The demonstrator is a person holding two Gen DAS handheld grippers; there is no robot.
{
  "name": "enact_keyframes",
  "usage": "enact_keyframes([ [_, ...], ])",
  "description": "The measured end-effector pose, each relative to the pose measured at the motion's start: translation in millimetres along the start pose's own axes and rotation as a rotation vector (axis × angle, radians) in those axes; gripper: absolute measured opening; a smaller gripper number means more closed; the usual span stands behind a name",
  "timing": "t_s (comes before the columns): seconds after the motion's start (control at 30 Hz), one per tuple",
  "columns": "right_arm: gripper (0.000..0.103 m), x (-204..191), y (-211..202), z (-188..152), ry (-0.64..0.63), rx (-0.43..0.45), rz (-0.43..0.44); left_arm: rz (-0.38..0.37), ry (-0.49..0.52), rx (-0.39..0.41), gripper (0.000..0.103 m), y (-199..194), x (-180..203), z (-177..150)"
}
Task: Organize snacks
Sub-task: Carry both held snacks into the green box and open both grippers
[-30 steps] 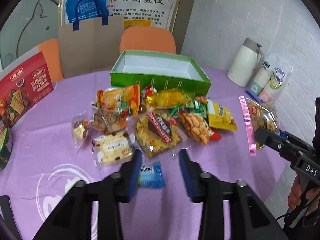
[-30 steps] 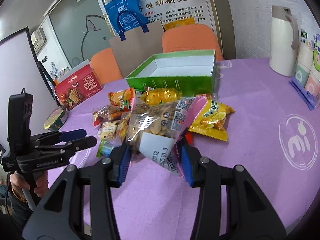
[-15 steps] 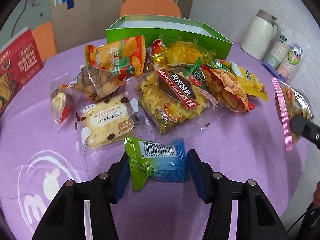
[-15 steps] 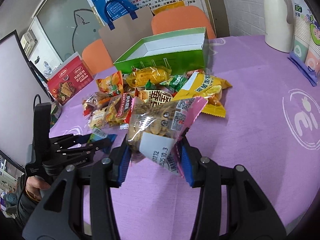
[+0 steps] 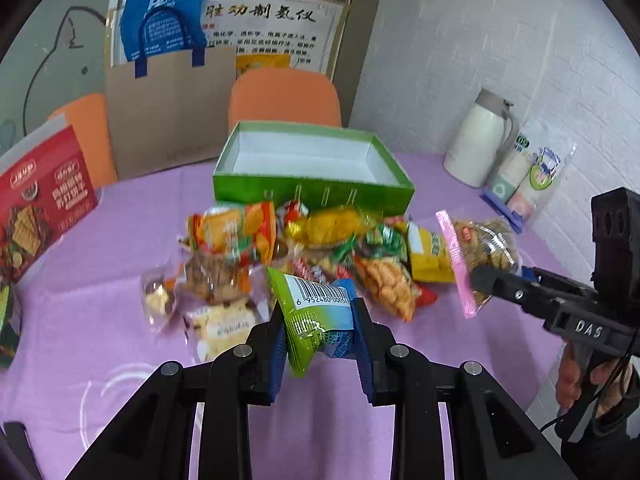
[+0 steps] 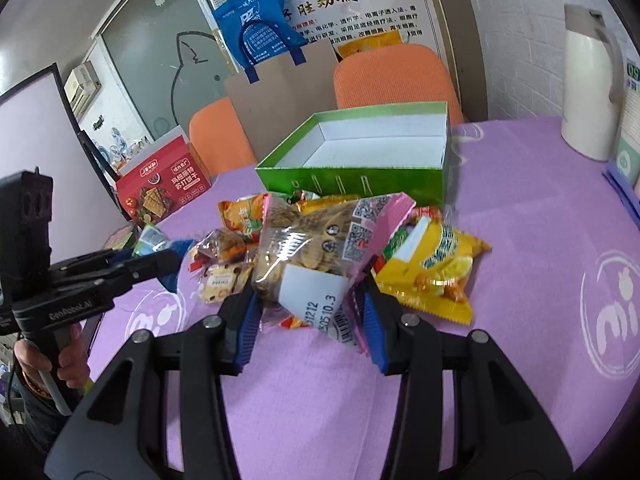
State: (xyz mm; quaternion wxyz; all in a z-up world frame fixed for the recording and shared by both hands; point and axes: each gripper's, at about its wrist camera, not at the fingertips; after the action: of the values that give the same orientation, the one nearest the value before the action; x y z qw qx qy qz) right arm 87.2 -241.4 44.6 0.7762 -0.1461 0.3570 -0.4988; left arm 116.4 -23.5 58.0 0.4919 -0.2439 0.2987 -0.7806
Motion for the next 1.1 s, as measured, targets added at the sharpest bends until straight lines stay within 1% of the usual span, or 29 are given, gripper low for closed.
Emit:
enact_keyframes([
  [0.07,0.047,7,11,16,-0.002,0.0,0.004,0.018,0.008,0.027,0.029,3,4,24],
  [0.13,0.047,16,22,34,0.002,0.005,0.003,0.021,0.001,0.04,0.029,12,7,48],
  [0.3,0.047,53,57,75,0.029,0.02,-0.046,0.053,-0.039,0.04,0.03,55,10,102],
  [0.4,0.047,74,81,92,0.057,0.005,-0.072,0.06,-0.07,0.017,0.03,88,6,127],
  [0.57,0.047,93,112,105,0.062,-0.01,-0.099,0.064,-0.121,-0.017,0.03,137,-8,156],
  [0.63,0.051,99,125,107,0.064,-0.022,-0.115,0.069,-0.122,-0.03,0.031,154,-10,163],
  [0.67,0.055,101,132,107,0.053,-0.03,-0.13,0.066,-0.124,-0.038,0.033,164,-11,165],
  [0.7,0.065,102,136,107,0.041,-0.033,-0.147,0.061,-0.126,-0.046,0.037,173,-13,165],
  [0.73,0.07,101,138,106,0.027,-0.03,-0.169,0.056,-0.128,-0.057,0.058,181,-15,164],
  [0.77,0.072,102,138,105,0.015,-0.027,-0.171,0.062,-0.133,-0.084,0.091,189,-19,163],
  [0.8,0.072,102,139,105,0.009,-0.031,-0.162,0.09,-0.152,-0.115,0.1,198,-23,160],
  [0.83,0.072,103,141,104,0.009,-0.042,-0.147,0.106,-0.175,-0.124,0.102,203,-27,155],
  [0.93,0.072,108,147,100,0.04,-0.088,-0.126,0.079,-0.227,-0.172,0.102,220,-37,144],
  [0.97,0.072,109,150,98,0.046,-0.111,-0.124,0.07,-0.233,-0.164,0.102,221,-39,142],
  [1.0,0.07,108,151,97,0.024,-0.125,-0.127,0.073,-0.225,-0.146,0.102,218,-38,140],
  [1.07,0.069,100,153,93,-0.027,-0.169,-0.161,0.09,-0.202,-0.137,0.102,215,-35,138],
  [1.1,0.069,99,151,92,-0.013,-0.171,-0.17,0.103,-0.181,-0.132,0.102,213,-32,136],
])
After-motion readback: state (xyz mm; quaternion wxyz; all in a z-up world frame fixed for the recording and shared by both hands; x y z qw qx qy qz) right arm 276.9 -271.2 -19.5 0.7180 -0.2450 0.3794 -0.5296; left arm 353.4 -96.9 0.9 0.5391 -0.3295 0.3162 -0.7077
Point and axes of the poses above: each gripper's, at about its wrist camera, not at the fingertips, and y roughly the way its jaws point, x to its right, z to its top, and after that the axes turned 7 degrees about z, right-handed
